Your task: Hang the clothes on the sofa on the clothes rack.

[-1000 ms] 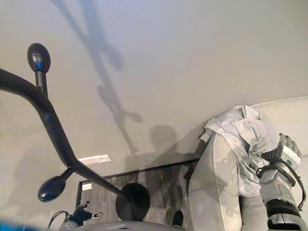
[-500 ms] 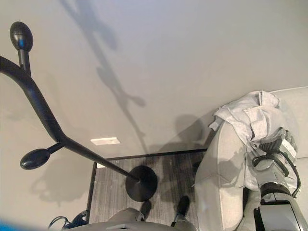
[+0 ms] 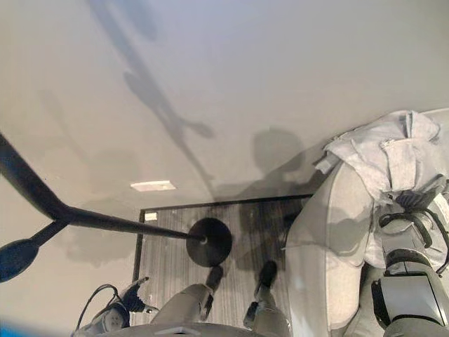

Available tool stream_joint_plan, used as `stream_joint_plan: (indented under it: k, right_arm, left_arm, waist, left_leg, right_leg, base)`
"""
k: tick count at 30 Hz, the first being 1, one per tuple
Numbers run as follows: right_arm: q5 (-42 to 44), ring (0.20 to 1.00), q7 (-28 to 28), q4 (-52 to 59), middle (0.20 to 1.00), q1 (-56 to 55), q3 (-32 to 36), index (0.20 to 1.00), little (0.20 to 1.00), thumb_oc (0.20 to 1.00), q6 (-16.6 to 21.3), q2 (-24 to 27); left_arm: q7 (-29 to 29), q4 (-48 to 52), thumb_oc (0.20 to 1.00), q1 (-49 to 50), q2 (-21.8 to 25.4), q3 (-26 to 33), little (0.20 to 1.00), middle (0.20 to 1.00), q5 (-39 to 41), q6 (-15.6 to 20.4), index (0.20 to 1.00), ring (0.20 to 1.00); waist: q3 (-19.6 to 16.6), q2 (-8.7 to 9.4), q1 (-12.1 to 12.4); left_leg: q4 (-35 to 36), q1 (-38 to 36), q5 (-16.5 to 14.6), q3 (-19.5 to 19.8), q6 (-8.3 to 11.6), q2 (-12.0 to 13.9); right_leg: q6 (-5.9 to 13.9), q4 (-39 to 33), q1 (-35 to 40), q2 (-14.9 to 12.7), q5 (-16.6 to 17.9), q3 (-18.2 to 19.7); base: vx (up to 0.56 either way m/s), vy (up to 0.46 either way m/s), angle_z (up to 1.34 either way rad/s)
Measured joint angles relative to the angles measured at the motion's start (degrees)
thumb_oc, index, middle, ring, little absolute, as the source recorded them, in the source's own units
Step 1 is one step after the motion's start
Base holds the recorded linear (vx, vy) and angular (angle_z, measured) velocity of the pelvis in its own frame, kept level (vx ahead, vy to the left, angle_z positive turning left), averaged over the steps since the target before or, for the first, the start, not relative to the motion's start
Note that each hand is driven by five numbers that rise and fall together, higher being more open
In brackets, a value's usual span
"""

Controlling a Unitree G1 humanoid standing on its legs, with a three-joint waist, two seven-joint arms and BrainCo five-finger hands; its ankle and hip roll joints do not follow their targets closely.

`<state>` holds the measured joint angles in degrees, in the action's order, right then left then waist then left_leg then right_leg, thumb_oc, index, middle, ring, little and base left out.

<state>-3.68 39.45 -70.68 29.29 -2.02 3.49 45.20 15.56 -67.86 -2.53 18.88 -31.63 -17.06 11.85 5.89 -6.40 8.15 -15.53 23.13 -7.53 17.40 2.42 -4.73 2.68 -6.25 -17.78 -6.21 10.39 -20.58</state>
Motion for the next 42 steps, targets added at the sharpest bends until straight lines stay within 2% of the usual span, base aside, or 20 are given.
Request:
stream_joint_plan:
  k: [1,2,3,7,17,23,26,28,30,31,34,35,37,39,40,42]
  right_arm:
    - [1.1,0.831,-0.1,-0.1,0.831,0.1,0.1,0.831,0.831,0.831,0.4,0.0]
    - [2.2,0.721,-0.5,-0.3,0.721,0.2,0.1,0.721,0.721,0.721,0.6,0.0]
    - [4.1,0.200,-1.9,-1.2,0.200,0.5,-0.1,0.200,0.200,0.200,1.0,-0.2]
    - [6.6,0.200,-8.0,-5.7,0.200,1.1,-2.5,0.200,0.200,0.200,0.5,-1.8]
    - [13.6,0.200,-10.6,-7.0,0.200,-0.3,-1.1,0.200,0.200,0.200,0.2,-3.6]
    - [21.0,0.200,-12.3,-4.4,0.200,-2.6,1.9,0.200,0.200,0.200,1.0,-6.7]
    - [25.1,0.200,-12.3,3.4,0.200,-5.4,5.6,0.200,0.200,0.200,1.4,-8.9]
    - [27.7,0.200,-11.4,14.4,0.200,-8.5,9.6,0.200,0.200,0.200,2.0,-12.0]
    - [27.9,0.200,-9.9,23.6,0.200,-10.7,10.8,0.200,0.200,0.200,4.2,-14.0]
    - [27.8,0.200,-9.8,24.7,0.200,-10.8,10.8,0.200,0.200,0.200,5.1,-14.1]
    - [27.2,0.200,-7.5,35.9,0.200,-11.9,14.2,0.200,0.200,0.200,6.8,-15.6]
    - [26.9,0.200,-7.3,37.2,0.200,-11.8,14.3,0.200,0.200,0.200,8.0,-15.8]
    - [26.0,0.200,-6.0,46.7,0.200,-12.5,16.3,0.200,0.200,0.200,8.2,-17.0]
    - [25.9,0.200,-5.8,49.5,0.200,-12.4,16.5,0.200,0.200,0.200,8.5,-16.9]
    - [24.3,0.200,-5.2,51.0,0.200,-12.5,16.6,0.200,0.200,0.200,9.0,-17.4]
    - [23.8,0.200,-4.7,52.4,0.200,-12.4,16.8,0.200,0.200,0.200,9.2,-17.7]
  left_arm:
    - [0.1,0.0,1.000,-0.2,0.1,0.0,1.000,1.000,0.0,0.0,1.000,1.000]
    - [0.2,0.0,1.000,-0.2,0.1,0.1,1.000,1.000,0.0,0.0,1.000,1.000]
    - [0.2,0.0,1.000,-0.2,0.3,0.3,1.000,1.000,0.0,0.1,1.000,1.000]
    - [0.2,0.9,1.000,-0.3,1.2,0.4,1.000,1.000,0.0,0.1,1.000,1.000]
    - [0.2,2.9,1.000,-0.6,1.9,0.5,1.000,1.000,-0.2,0.1,1.000,1.000]
    - [-0.1,2.4,1.000,-0.5,1.9,2.5,1.000,1.000,-1.8,-0.2,1.000,1.000]
    - [-0.1,1.8,1.000,-0.4,1.9,5.2,1.000,1.000,-1.8,-0.8,1.000,1.000]
    - [-0.1,0.9,1.000,0.1,1.6,6.6,1.000,1.000,-1.8,-1.2,1.000,1.000]
    - [-0.1,0.5,1.000,0.3,1.4,7.4,1.000,1.000,-1.8,-1.3,1.000,1.000]
    - [-0.1,0.4,1.000,0.1,1.5,7.4,1.000,1.000,-1.8,-1.3,1.000,1.000]
    - [-0.1,-0.1,1.000,0.7,0.7,8.6,1.000,1.000,-1.8,-2.0,1.000,1.000]
    - [-0.1,-0.2,1.000,0.8,0.7,8.5,1.000,1.000,-1.8,-2.0,1.000,1.000]
    - [-0.3,-1.9,1.000,0.7,-0.4,9.2,1.000,1.000,-1.8,-2.5,1.000,1.000]
    - [-0.4,-2.9,1.000,0.8,-1.2,9.2,1.000,1.000,-1.8,-2.7,1.000,1.000]
    - [-0.6,-2.8,1.000,3.0,-1.4,9.2,1.000,1.000,-1.8,-2.5,1.000,1.000]
    - [-0.7,-3.6,1.000,3.8,-1.8,9.4,1.000,1.000,-1.8,-2.7,1.000,1.000]
  waist:
    - [0.2,-0.39,0.0]
    - [0.3,-0.53,0.0]
    - [0.2,-0.61,0.0]
    - [0.2,-1.10,0.3]
    - [0.1,-1.54,0.5]
    - [0.7,-0.68,-0.2]
    - [1.6,0.85,-1.2]
    - [2.1,1.95,-2.3]
    - [2.2,2.51,-3.0]
    - [2.2,3.01,-3.2]
    - [2.0,3.83,-3.0]
    - [1.3,4.57,-3.1]
    - [0.7,5.36,-3.0]
    - [-0.1,5.71,-3.0]
    - [-3.0,6.58,-3.0]
    - [-4.6,7.31,-2.7]
  left_leg:
    - [0.1,0.1,0.0,-0.1,-0.02,0.0]
    - [0.1,0.2,0.0,-0.2,-0.03,0.0]
    - [0.2,0.3,0.0,-0.4,-0.04,0.0]
    - [0.5,0.7,0.1,-0.6,-0.12,0.1]
    - [1.3,-0.6,0.3,0.0,0.04,0.2]
    - [1.4,-2.6,0.2,0.2,0.17,0.2]
    - [1.2,-3.0,0.1,-0.3,0.25,0.2]
    - [1.1,-3.9,0.0,-1.1,0.33,0.3]
    - [1.1,-4.9,0.0,-1.3,0.25,0.1]
    - [1.1,-5.2,0.0,-1.3,0.27,0.1]
    - [1.3,-8.0,-0.3,-1.4,-0.18,-0.1]
    - [1.3,-8.3,-0.3,-1.4,-0.17,-0.1]
    - [1.5,-9.7,-0.3,-2.3,-0.50,-0.4]
    - [1.4,-10.6,-0.5,-2.6,-0.74,-0.7]
    - [2.3,-11.0,-0.2,-3.3,-1.46,-1.0]
    - [3.6,-12.8,0.6,-4.5,-2.39,-1.3]
  right_leg:
    - [0.05,0.0,-0.2,0.0,0.0,0.1]
    - [0.11,0.0,-0.3,0.0,-0.1,0.1]
    - [0.16,0.0,-0.6,0.0,-0.1,0.3]
    - [0.12,0.0,-1.0,0.0,-0.1,0.5]
    - [-0.82,0.0,0.1,0.0,0.6,-0.2]
    - [-1.00,0.0,2.1,0.0,0.3,-0.4]
    - [-1.12,0.0,2.4,-0.1,0.2,0.1]
    - [-1.00,0.0,3.1,-0.1,0.1,0.9]
    - [-0.74,0.0,4.0,-0.3,0.2,1.1]
    - [-0.59,0.0,4.3,-0.3,-0.1,1.1]
    - [-0.04,0.0,7.2,-0.6,-0.2,1.0]
    - [0.01,0.0,7.3,-0.7,-0.5,1.0]
    - [0.47,0.0,8.4,-1.2,-0.3,1.3]
    - [0.65,0.0,9.2,-1.5,-0.5,1.6]
    - [1.28,0.0,9.2,-2.0,-0.7,2.3]
    - [1.45,0.0,10.2,-2.7,0.0,2.7]
  base:
    - [-0.02,0.025,-0.07]
    - [-0.01,0.018,-0.06]
    - [0.00,0.005,-0.07]
    - [0.01,0.001,-0.02]
    - [0.00,0.004,0.03]
    - [0.00,0.030,0.01]
    - [0.02,0.055,-0.10]
    - [0.03,0.084,-0.14]
    - [0.06,0.115,-0.03]
    - [0.10,0.152,0.04]
    - [0.02,0.129,0.03]
    - [0.03,0.239,0.03]
    - [0.01,0.258,-0.05]
    - [0.00,0.205,-0.12]
    - [0.00,0.169,-0.14]
    - [0.00,0.300,-0.22]
